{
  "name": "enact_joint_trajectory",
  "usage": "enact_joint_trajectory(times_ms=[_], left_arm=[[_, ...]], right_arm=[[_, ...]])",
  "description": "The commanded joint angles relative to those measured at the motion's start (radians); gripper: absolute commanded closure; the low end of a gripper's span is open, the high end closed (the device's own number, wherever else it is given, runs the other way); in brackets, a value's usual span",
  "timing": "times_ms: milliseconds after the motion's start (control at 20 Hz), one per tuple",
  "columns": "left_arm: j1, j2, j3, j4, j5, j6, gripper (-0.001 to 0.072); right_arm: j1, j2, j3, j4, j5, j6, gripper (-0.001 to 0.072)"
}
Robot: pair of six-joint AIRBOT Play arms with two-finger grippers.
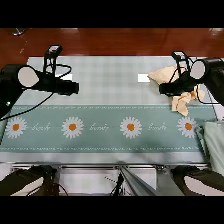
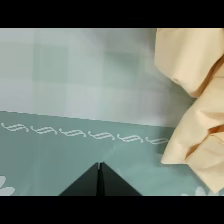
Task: Fold the shirts.
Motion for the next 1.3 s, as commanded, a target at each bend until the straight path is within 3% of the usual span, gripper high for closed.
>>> enact_joint_trajectory(times_ms=[0, 650, 1000, 1050, 1100, 1150, 1200, 1250], left_arm=[[0.0, 0.0, 0.0, 0.0, 0.0, 0.0, 0.068], [0.0, 0.0, 0.0, 0.0, 0.0, 0.0, 0.0679], [0.0, -0.013, 0.0, 0.0, 0.212, 0.0, 0.0678], [0.0, -0.024, 0.0, 0.0, 0.247, 0.0, 0.0664], [0.0, -0.039, 0.0, 0.001, 0.286, 0.0, 0.0498], [0.0, -0.057, 0.0, 0.001, 0.317, 0.0, 0.0157], [0.0, -0.076, 0.0, 0.001, 0.341, 0.002, 0.0005], [0.003, -0.093, 0.0, 0.001, 0.348, 0.001, 0.0006]], right_arm=[[0.001, 0.0, 0.0, 0.0, 0.0, 0.0, 0.069], [0.001, 0.0, 0.0, 0.001, -0.003, 0.0, 0.069], [0.0, 0.0, 0.0, -0.098, -0.354, 0.003, 0.0687], [-0.002, -0.006, 0.0, -0.137, -0.403, 0.015, 0.0582], [-0.014, -0.019, 0.0, -0.193, -0.457, 0.072, 0.0169], [-0.037, -0.042, 0.0, -0.275, -0.499, 0.142, 0.0083], [-0.072, -0.07, 0.0, -0.364, -0.522, 0.231, 0.0083], [-0.117, -0.099, 0.0, -0.426, -0.534, 0.332, 0.0083]])
